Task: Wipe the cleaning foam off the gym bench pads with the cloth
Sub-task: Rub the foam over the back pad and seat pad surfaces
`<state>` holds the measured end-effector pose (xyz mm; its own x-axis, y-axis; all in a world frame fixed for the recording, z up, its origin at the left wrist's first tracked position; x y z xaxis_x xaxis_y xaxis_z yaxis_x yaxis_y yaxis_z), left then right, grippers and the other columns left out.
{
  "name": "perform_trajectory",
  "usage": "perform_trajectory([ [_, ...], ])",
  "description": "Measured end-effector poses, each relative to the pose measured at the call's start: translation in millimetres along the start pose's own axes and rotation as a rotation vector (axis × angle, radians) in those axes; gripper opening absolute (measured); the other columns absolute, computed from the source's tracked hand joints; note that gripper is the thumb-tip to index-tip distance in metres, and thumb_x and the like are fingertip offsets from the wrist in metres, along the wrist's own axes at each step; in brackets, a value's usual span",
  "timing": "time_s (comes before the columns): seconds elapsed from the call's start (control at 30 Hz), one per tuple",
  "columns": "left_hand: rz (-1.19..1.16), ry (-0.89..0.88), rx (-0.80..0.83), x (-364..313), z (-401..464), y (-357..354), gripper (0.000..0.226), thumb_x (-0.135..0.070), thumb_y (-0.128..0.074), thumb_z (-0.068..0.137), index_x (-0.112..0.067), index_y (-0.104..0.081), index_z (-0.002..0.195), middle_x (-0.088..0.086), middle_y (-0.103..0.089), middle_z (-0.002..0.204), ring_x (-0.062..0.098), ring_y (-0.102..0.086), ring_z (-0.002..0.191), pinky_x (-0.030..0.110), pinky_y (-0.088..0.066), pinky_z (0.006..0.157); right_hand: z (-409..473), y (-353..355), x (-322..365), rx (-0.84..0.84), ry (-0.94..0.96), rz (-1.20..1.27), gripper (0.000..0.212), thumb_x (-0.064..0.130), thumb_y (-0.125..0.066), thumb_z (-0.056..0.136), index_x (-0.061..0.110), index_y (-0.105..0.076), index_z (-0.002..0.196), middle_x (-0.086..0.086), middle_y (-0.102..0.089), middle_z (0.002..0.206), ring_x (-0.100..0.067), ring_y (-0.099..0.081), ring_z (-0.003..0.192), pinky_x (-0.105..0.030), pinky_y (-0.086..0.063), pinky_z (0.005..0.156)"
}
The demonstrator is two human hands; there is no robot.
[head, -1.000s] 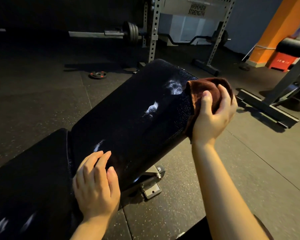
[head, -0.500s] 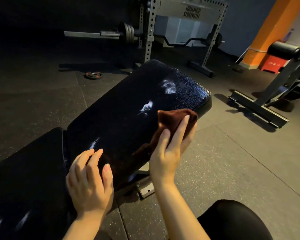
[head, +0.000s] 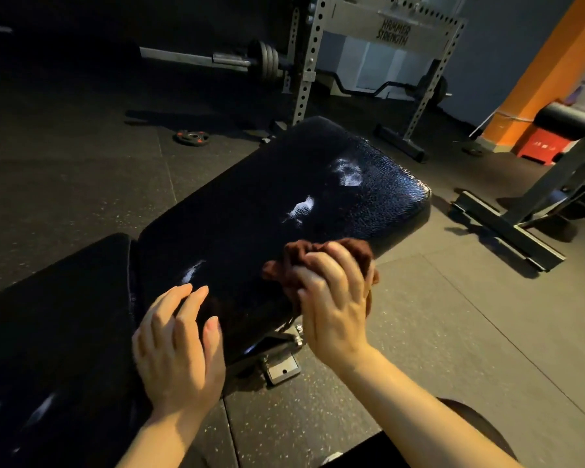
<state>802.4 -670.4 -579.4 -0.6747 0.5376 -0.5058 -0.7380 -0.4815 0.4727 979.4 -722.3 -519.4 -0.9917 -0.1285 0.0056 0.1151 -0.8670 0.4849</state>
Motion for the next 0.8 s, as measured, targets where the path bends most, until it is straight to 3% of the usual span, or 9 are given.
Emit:
perform_trajectory([
  [0.1, -0.141, 0.005, 0.037, 9, -5, 6, 0.034, -0.022, -0.040, 0.093, -0.009, -0.047, 0.124, 0.011, -0.042, 0.126, 0.028, -0.044, 0.115, 0.046, -0.035, 0.095, -20, -19, 33, 0.098, 0.232, -0.059, 0.018, 0.022, -0.049, 0.097, 0.020, -0.057, 0.112, 0.000, -0.051, 0.124, -0.023, -0.044, 0.127, -0.049, -0.022, 0.114],
  [0.17, -0.255, 0.087, 0.017, 20, -9, 10, 0.033, -0.024, -0.038, 0.095, -0.011, -0.047, 0.124, 0.012, -0.040, 0.127, 0.021, -0.043, 0.115, 0.040, -0.037, 0.094, -28, -28, 50, 0.208, 0.457, -0.090, 0.030, 0.022, -0.057, 0.090, 0.020, -0.056, 0.119, -0.002, -0.052, 0.129, -0.024, -0.045, 0.129, -0.048, -0.022, 0.115],
  [0.27, -0.309, 0.204, -0.059, 29, -13, 17, 0.033, -0.025, -0.037, 0.098, -0.007, -0.050, 0.123, 0.016, -0.044, 0.124, 0.016, -0.044, 0.110, 0.028, -0.039, 0.094, -35, -32, 62, 0.425, 0.885, -0.156, 0.041, 0.018, -0.047, 0.094, 0.016, -0.046, 0.135, -0.008, -0.048, 0.138, -0.029, -0.039, 0.133, -0.050, -0.020, 0.116],
  [0.33, -0.283, 0.221, -0.065, 28, -14, 21, 0.036, -0.024, -0.038, 0.098, -0.001, -0.054, 0.121, 0.020, -0.048, 0.122, 0.015, -0.044, 0.110, 0.019, -0.036, 0.098, -20, -22, 43, 0.453, 1.015, -0.218, 0.040, 0.013, -0.040, 0.097, 0.015, -0.045, 0.137, -0.009, -0.048, 0.137, -0.030, -0.040, 0.132, -0.048, -0.019, 0.116],
  [0.43, -0.174, 0.152, -0.009, 29, -19, 33, 0.037, -0.026, -0.043, 0.096, 0.001, -0.060, 0.115, 0.018, -0.051, 0.119, 0.016, -0.046, 0.112, 0.029, -0.037, 0.097, 23, 12, -10, 0.404, 0.958, -0.274, 0.034, 0.014, -0.051, 0.095, 0.016, -0.054, 0.129, -0.009, -0.058, 0.129, -0.029, -0.051, 0.124, -0.045, -0.031, 0.110],
  [0.57, 0.038, 0.066, 0.001, 41, -33, 51, 0.031, -0.024, -0.045, 0.095, -0.005, -0.060, 0.114, 0.018, -0.059, 0.114, 0.035, -0.055, 0.109, 0.047, -0.041, 0.091, 61, 41, -56, 0.386, 0.799, -0.312, 0.032, 0.031, -0.061, 0.094, 0.013, -0.059, 0.121, -0.014, -0.065, 0.121, -0.033, -0.058, 0.116, -0.048, -0.044, 0.098],
  [0.67, 0.129, 0.079, -0.007, 51, -40, 53, 0.028, -0.022, -0.043, 0.096, -0.008, -0.058, 0.115, 0.017, -0.060, 0.115, 0.034, -0.055, 0.110, 0.049, -0.041, 0.091, 38, 24, -30, 0.327, 0.721, -0.208, 0.031, 0.027, -0.067, 0.089, 0.014, -0.060, 0.116, -0.013, -0.067, 0.118, -0.031, -0.054, 0.116, -0.049, -0.040, 0.096],
  [0.8, 0.080, 0.189, -0.018, 62, -46, 49, 0.031, -0.017, -0.040, 0.097, -0.003, -0.060, 0.115, 0.017, -0.061, 0.114, 0.031, -0.055, 0.110, 0.037, -0.037, 0.095, -16, -18, 40, 0.286, 0.780, -0.094, 0.036, 0.015, -0.059, 0.085, 0.019, -0.061, 0.120, -0.004, -0.065, 0.125, -0.025, -0.052, 0.120, -0.046, -0.033, 0.099],
])
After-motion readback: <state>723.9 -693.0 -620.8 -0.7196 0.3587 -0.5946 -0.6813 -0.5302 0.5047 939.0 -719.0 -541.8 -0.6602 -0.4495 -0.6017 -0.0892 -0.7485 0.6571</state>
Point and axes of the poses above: each hand's wrist, its own z-axis towards the middle knuckle, its own y-axis out of the back of the hand, x = y × z, the point moved 6 cm from there along z, towards the middle knuckle
